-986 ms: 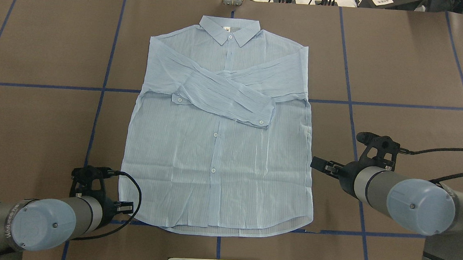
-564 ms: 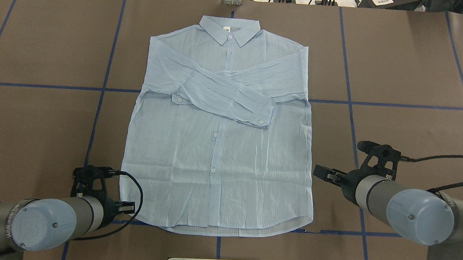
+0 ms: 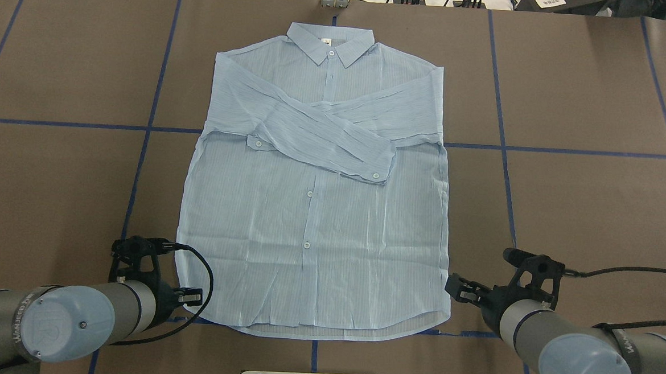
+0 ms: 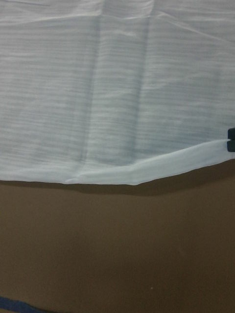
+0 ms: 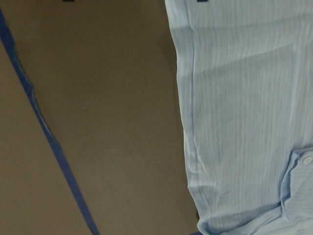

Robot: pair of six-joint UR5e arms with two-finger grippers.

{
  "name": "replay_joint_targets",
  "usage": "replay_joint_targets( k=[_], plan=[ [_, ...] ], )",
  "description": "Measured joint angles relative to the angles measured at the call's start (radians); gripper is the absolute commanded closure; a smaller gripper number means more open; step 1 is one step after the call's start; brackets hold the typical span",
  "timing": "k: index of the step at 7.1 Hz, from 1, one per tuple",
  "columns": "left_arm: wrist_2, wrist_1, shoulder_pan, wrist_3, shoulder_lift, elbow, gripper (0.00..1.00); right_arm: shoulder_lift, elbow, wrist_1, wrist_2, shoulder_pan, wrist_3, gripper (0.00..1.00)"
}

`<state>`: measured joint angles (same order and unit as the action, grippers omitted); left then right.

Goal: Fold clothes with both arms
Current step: 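Move both grippers to the hem corners nearest the robot and grasp them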

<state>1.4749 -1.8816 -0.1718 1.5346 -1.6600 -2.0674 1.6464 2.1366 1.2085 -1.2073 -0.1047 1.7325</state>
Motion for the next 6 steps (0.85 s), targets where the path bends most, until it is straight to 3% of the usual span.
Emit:
replay_joint_targets(
  k=[2,5,6],
  plan=[
    [-0.025,-0.001,0.000,0.000,0.000,0.000,1.00,-0.051,-0.045,-0.003,0.043,0.046,0.032,0.23],
    [-0.048,-0.001,0.001,0.001,0.000,-0.002,1.00,-0.085,-0.081,-0.005,0.076,0.073,0.045,0.45],
    [-0.051,-0.001,0.001,0.001,0.000,-0.002,1.00,-0.086,-0.087,-0.003,0.080,0.079,0.045,0.45]
  ],
)
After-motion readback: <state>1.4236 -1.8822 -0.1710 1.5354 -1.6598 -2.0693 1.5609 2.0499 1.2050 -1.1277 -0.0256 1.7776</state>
